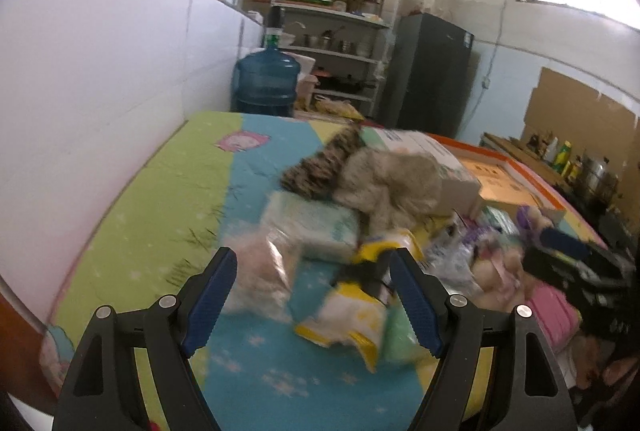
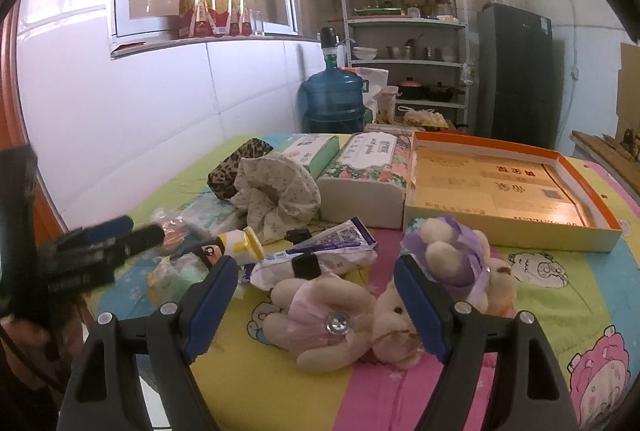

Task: Organize soft objects
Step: 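Reach the left gripper down and grasp the clear plastic bag, then grasp the white floral cloth with the right gripper while the left gripper lifts the bag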

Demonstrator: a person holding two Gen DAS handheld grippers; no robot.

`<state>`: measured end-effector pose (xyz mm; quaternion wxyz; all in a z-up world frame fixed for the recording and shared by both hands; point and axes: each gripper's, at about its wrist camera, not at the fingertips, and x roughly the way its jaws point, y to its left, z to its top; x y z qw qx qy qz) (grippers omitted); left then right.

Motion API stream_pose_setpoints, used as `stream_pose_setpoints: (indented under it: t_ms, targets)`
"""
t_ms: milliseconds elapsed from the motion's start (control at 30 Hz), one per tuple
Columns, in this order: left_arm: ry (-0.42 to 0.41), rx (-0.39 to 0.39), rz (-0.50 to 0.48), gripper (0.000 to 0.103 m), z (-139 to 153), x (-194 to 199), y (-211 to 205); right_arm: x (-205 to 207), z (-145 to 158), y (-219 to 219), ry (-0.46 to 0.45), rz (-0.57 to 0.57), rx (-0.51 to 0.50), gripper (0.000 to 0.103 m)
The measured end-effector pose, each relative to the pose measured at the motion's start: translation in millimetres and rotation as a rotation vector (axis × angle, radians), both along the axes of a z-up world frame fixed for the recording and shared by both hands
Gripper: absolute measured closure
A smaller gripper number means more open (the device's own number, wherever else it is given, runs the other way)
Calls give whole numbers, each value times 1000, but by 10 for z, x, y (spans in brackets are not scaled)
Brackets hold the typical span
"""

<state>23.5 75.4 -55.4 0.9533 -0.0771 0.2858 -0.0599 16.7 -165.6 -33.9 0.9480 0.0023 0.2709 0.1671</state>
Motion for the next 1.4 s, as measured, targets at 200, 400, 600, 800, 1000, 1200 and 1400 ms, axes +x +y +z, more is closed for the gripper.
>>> stream_pose_setpoints:
  t_ms: [200,400,600,800,1000,1200,1400]
  targets:
    - [94,13,8,23,-113,330,115,9,5,37,-9,4,-9,22]
    - [156,9,45,23,-275,489,222,44,-3,24,-5,-7,-6,22]
    - [178,-12,66,40,-374,573,308,73,-19,65,-1,7,-13,22]
    - [144,-46,60,49,-376,546,328,124,92,165,-38,57,-20,29]
    - [93,-55,97,49,-268,415,362,483,100,303,12,131,1,50]
    - [65,-39,88,49,-160,366,326,911,16,422,119,184,7,54]
    - [46,-71,59,49,-122,394,306,1150,-32,450,181,160,-19,54]
